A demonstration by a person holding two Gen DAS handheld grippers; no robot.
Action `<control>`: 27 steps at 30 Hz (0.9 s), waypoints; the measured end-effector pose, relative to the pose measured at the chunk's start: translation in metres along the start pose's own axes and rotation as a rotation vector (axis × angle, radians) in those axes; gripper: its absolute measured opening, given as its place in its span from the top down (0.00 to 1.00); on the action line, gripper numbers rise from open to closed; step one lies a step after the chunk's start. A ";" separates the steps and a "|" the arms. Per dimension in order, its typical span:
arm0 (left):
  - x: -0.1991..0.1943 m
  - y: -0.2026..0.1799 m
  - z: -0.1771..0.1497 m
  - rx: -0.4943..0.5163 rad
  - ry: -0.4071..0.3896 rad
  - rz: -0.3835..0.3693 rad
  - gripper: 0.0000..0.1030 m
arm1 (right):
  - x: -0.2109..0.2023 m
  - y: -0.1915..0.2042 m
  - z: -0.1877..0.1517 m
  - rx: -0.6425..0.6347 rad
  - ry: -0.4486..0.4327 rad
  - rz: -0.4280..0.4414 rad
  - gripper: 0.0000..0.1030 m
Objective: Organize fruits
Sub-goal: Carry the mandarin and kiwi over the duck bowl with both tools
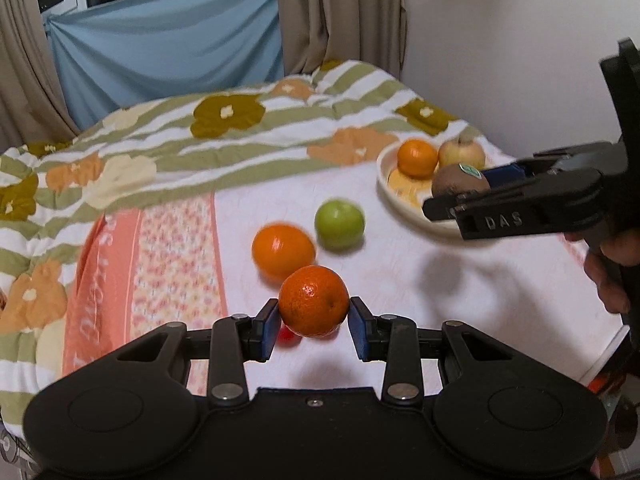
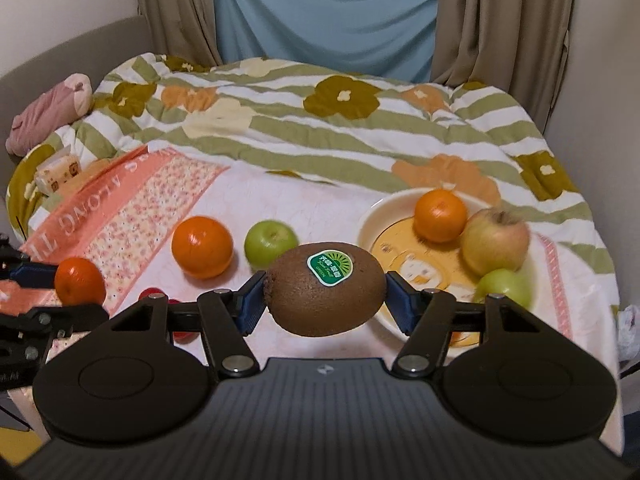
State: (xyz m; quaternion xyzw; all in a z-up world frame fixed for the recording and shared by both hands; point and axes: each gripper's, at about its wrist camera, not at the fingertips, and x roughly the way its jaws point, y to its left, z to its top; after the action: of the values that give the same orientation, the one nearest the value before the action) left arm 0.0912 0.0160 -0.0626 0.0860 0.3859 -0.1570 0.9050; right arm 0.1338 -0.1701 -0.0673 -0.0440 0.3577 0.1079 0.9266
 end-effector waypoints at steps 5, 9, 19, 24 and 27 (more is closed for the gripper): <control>0.005 -0.012 0.029 -0.008 -0.029 0.013 0.61 | -0.012 -0.029 0.011 -0.008 -0.009 0.008 0.25; 0.016 -0.025 0.053 -0.002 -0.047 0.015 0.61 | -0.014 -0.054 0.016 -0.020 -0.013 0.008 0.25; 0.074 -0.066 0.106 0.023 -0.035 -0.013 0.61 | 0.012 -0.108 0.020 -0.064 0.006 0.027 0.25; 0.116 -0.084 0.123 0.029 -0.008 -0.031 0.61 | 0.034 -0.125 0.017 -0.082 0.028 0.055 0.25; 0.141 -0.093 0.131 0.028 0.016 -0.041 0.61 | 0.044 -0.129 0.013 -0.096 0.036 0.081 0.25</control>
State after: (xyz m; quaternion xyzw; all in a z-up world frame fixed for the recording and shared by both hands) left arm 0.2390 -0.1380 -0.0781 0.0918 0.3924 -0.1803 0.8972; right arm 0.2041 -0.2860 -0.0869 -0.0756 0.3701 0.1616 0.9117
